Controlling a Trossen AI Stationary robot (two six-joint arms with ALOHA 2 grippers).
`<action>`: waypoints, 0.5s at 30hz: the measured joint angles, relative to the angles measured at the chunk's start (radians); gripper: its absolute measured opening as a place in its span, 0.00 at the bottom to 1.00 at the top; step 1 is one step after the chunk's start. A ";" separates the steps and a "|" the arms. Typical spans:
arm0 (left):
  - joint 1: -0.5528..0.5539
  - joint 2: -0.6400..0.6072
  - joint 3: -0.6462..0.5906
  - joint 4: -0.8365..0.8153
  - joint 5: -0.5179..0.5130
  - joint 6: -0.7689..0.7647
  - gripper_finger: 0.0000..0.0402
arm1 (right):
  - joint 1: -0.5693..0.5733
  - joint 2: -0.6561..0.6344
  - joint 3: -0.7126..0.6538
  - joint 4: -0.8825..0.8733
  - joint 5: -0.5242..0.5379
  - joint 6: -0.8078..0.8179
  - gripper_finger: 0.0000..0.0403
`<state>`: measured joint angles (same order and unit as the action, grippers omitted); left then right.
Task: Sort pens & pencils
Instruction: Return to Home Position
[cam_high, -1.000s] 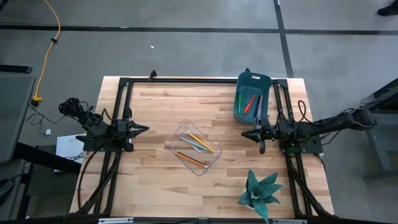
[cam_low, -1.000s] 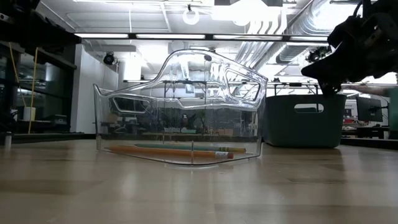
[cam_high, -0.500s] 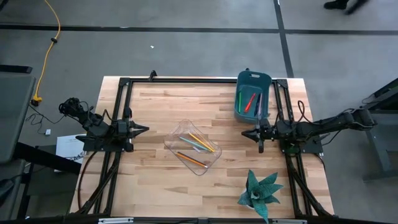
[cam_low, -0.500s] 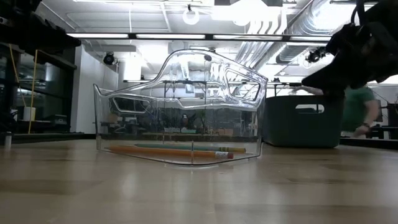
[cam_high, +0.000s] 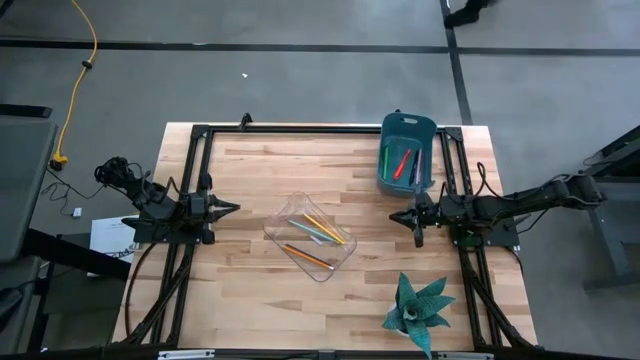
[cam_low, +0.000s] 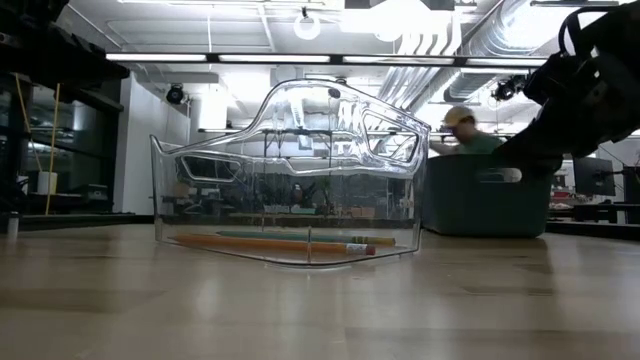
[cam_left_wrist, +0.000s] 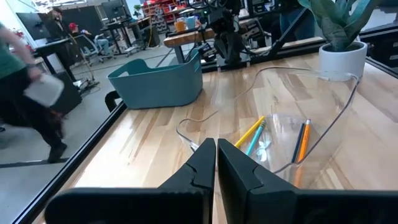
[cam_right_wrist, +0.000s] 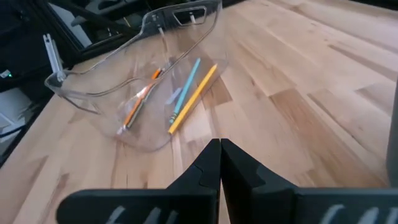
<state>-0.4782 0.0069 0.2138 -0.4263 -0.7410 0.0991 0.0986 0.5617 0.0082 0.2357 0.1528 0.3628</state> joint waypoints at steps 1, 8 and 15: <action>0.000 0.000 0.000 0.000 0.000 0.000 0.02 | 0.000 0.000 0.000 -0.002 0.000 0.004 0.00; 0.000 0.000 0.000 -0.005 0.000 0.000 0.02 | 0.000 0.000 0.000 -0.003 0.002 -0.031 0.00; 0.000 0.000 0.000 -0.005 0.000 0.000 0.02 | 0.000 0.000 0.000 -0.003 0.002 -0.031 0.00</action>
<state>-0.4782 0.0071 0.2138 -0.4309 -0.7410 0.0990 0.0986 0.5617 0.0079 0.2330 0.1551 0.3322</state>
